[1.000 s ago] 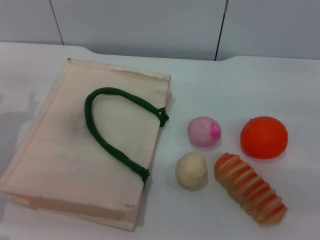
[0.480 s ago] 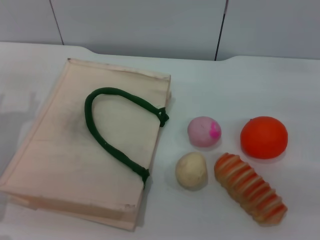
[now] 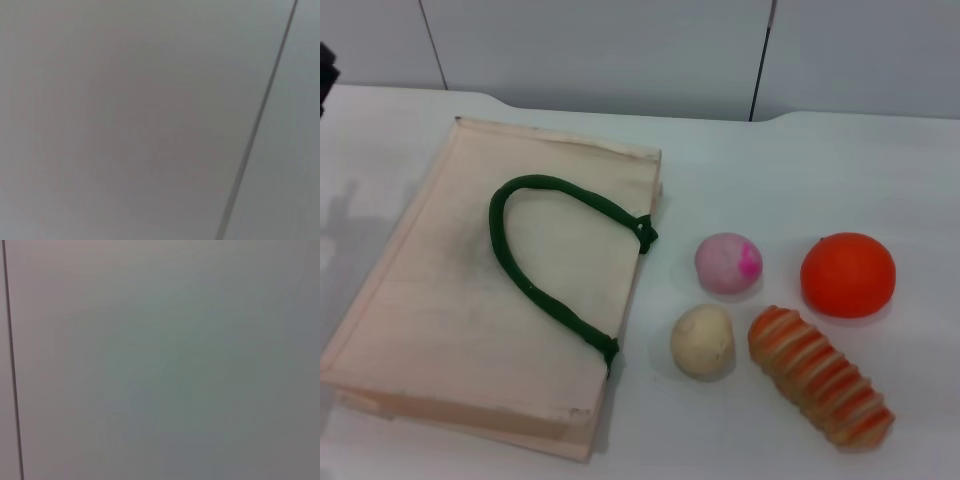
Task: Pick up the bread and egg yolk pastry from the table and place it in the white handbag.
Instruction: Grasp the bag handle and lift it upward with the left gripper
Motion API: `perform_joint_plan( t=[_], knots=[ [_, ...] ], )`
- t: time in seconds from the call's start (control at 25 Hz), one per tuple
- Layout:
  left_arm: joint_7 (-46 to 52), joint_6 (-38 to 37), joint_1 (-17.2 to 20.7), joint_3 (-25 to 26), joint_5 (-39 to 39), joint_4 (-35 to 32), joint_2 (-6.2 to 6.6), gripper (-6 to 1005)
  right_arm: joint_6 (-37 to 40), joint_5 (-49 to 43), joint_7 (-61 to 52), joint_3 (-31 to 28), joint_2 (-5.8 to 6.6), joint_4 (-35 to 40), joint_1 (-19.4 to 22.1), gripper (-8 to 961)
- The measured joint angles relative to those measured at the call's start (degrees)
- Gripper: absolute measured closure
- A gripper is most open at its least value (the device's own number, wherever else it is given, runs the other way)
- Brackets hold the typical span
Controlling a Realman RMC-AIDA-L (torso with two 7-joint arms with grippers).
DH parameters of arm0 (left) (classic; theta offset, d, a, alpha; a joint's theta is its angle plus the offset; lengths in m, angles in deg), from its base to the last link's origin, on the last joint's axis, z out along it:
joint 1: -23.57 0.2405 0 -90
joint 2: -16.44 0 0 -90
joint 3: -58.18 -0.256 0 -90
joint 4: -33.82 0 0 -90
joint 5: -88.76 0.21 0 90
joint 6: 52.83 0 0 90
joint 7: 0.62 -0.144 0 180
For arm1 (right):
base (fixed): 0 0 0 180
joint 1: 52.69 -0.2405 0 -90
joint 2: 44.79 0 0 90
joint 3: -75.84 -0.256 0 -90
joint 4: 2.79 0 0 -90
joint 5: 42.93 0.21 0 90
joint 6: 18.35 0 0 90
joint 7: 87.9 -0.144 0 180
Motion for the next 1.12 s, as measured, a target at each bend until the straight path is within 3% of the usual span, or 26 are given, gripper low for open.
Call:
perform_joint_plan(
  t=[0.32,0.6,0.76,1.12],
  knots=[
    [31.3,-1.2,-1.6,0.0,26.5,-13.2,1.39,140,-0.9,0.0,0.1,0.1,0.04,0.1,-0.1,64],
    [53.9,-1.5,-6.3,0.0,51.4,-22.7,1.87,139,-1.0,0.0,0.1,0.1,0.04,0.1,-0.2,64],
    [61.1,-0.9,-9.4,-0.1,63.9,-23.6,2.82,139,-1.0,0.0,0.0,0.1,0.05,0.2,-0.2,64],
    [65.5,1.8,-13.1,-0.1,78.7,-23.7,3.01,140,-1.0,0.0,0.0,-0.2,0.12,0.2,-0.2,64]
  ],
)
